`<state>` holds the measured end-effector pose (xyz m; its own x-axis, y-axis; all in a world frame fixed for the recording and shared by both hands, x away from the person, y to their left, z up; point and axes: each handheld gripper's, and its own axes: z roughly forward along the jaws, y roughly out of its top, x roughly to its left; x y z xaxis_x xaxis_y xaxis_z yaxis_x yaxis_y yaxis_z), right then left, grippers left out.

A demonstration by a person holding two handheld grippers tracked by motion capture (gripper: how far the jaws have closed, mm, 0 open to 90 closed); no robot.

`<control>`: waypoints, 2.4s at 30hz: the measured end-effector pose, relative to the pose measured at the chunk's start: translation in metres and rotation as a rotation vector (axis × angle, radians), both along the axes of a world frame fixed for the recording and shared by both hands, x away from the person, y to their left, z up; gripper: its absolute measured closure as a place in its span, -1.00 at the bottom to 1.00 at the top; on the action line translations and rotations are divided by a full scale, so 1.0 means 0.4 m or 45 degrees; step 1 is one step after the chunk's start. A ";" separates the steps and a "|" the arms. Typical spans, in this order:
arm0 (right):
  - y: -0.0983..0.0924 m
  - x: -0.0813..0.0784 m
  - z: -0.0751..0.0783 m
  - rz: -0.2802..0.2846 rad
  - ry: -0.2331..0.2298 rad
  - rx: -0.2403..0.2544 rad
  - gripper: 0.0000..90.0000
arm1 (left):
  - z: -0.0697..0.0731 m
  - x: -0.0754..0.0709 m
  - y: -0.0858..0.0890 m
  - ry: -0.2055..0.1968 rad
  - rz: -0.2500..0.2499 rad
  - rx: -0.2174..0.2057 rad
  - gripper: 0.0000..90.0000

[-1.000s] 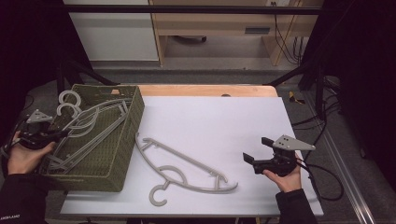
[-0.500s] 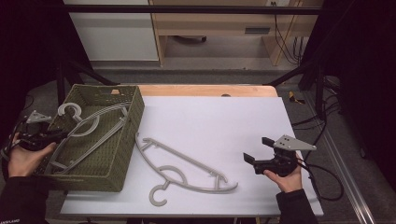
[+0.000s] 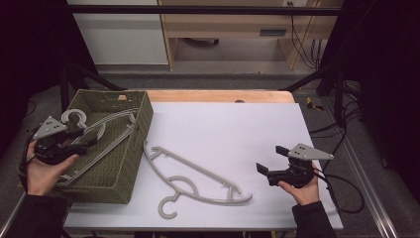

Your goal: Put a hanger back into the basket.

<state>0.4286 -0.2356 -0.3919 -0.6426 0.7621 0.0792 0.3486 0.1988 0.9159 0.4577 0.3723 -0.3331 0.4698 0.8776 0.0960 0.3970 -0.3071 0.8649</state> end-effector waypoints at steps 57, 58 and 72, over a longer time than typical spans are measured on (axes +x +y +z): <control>0.348 0.112 -0.191 0.335 0.412 -0.477 0.66 | -0.101 -0.113 -0.293 -0.057 -0.271 -0.112 -0.77; 0.348 0.111 -0.189 0.335 0.425 -0.478 0.71 | -0.101 -0.114 -0.294 -0.058 -0.273 -0.115 -0.77; 0.324 0.122 -0.176 0.118 0.471 -0.503 0.80 | -0.098 -0.122 -0.304 -0.064 -0.293 -0.113 -0.76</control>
